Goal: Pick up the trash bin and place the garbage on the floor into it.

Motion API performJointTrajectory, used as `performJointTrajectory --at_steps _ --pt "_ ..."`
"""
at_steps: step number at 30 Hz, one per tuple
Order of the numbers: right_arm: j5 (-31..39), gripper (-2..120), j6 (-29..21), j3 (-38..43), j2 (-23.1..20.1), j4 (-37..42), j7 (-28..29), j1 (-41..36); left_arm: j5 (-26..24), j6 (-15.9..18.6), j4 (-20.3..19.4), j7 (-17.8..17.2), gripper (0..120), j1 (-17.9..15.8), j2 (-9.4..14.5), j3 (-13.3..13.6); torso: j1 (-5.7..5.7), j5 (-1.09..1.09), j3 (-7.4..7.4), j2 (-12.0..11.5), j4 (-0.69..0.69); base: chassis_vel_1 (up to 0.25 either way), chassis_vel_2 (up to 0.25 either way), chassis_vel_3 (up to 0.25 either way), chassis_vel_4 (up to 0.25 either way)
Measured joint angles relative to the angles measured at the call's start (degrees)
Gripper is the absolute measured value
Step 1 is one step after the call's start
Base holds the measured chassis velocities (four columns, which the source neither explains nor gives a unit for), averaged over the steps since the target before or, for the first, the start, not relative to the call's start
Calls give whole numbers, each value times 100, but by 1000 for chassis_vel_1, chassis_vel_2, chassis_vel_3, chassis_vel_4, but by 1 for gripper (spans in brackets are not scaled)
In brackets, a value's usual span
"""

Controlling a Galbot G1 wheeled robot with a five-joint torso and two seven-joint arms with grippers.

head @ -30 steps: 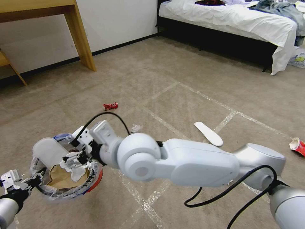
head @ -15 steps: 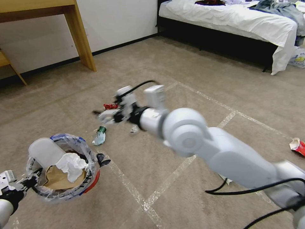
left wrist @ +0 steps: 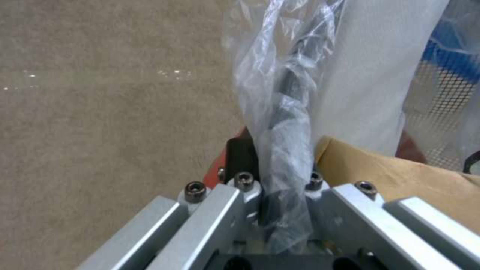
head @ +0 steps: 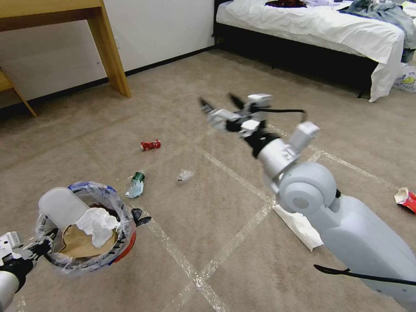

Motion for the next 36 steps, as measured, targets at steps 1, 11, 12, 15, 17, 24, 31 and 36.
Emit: performJointTrajectory --at_steps 1,11,12,15,17,24,31,36 --pt "-93 100 93 143 0 -27 -41 -159 1 0 0 0 1 0 -6 -11 0 0 0 0 0 0 0 0 0" --pt "-1700 100 962 1424 179 -458 -446 -1836 119 -1 -45 34 1 42 -172 -16 0 -1 0 0 -1 0 0 0 0" --pt "-1856 99 1004 1527 234 -468 -462 -2001 167 -8 -52 58 1 50 -206 -4 0 0 0 0 -1 0 0 0 0" --pt "-1955 99 1012 1738 320 -445 -466 -2288 221 -40 -68 80 1 50 -257 13 0 -1 0 0 -2 0 0 0 0" --pt "-2062 99 1056 1953 412 -449 -494 -2558 239 -56 -86 94 1 47 -292 24 0 -1 0 0 -3 0 0 0 0" --pt "-2294 100 1167 2255 669 -492 -544 -3106 264 -98 -128 134 1 129 -319 20 0 -2 0 0 -2 0 0 0 0" --pt "-2386 100 1164 2255 840 -522 -549 -3181 247 -121 -153 154 1 176 -298 -2 0 -2 0 0 -2 0 0 0 0" --pt "-2451 100 1155 2195 900 -504 -556 -3195 250 -147 -159 173 1 178 -334 -19 0 -2 0 0 -2 0 0 0 0"
